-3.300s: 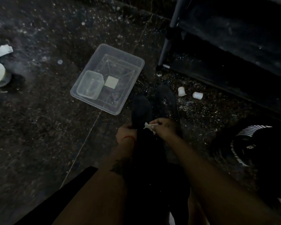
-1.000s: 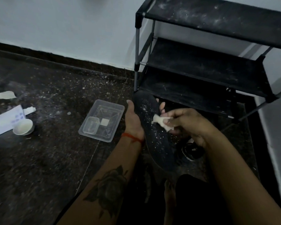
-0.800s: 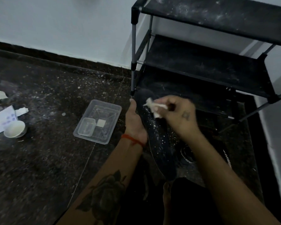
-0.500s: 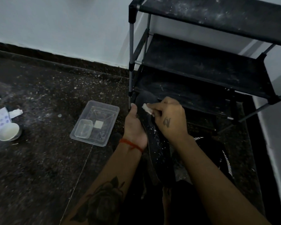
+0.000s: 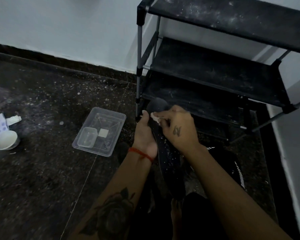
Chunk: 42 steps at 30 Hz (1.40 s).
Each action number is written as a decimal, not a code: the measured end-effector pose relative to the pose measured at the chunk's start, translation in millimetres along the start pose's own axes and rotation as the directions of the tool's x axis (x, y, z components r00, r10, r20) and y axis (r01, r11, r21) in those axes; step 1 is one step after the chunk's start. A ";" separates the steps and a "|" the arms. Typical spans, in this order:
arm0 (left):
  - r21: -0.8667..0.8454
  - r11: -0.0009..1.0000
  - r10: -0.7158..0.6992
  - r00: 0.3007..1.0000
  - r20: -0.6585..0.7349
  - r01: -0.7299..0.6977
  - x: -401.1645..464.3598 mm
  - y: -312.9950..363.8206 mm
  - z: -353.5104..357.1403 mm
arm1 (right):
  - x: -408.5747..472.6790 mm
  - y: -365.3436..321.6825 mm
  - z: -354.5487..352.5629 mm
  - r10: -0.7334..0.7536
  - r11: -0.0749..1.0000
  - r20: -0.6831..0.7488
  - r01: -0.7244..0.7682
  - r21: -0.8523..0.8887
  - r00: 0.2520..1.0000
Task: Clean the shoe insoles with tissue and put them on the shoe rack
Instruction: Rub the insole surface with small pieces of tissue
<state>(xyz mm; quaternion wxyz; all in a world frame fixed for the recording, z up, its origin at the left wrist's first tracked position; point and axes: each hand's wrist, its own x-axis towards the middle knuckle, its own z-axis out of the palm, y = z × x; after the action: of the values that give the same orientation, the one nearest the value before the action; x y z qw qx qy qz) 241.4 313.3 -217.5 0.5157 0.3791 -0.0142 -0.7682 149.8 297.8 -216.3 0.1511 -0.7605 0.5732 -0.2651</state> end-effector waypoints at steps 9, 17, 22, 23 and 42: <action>0.037 0.999 -0.031 1.000 0.005 0.031 -2.9 1.0 3.5 | 7.9 8.9 -10.2 0.123 0.990 -0.172 -0.110 0.083 0.978; 0.030 0.999 -0.046 0.999 0.008 0.045 -1.6 1.6 1.3 | 6.5 14.1 1.1 0.109 0.994 -0.019 -0.108 0.034 0.994; 0.068 0.997 -0.029 0.999 -0.014 0.030 -0.3 1.7 1.5 | 9.3 20.4 -8.8 0.211 0.977 -0.190 -0.207 0.039 0.959; 0.070 0.997 -0.035 0.999 -0.008 0.036 -1.7 2.1 2.8 | 9.8 14.9 -8.5 0.187 0.982 -0.205 -0.180 0.053 0.961; 0.004 1.000 -0.006 1.000 0.006 0.006 -3.8 0.5 5.2 | 4.3 -7.9 9.6 -0.052 0.995 -0.087 0.059 0.082 0.995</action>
<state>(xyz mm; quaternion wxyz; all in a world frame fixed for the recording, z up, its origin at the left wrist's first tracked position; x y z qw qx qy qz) 239.4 314.2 -211.5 0.5125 0.3778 -0.0161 -0.7710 162.5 295.3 -219.0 0.1515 -0.7571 0.5460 -0.3251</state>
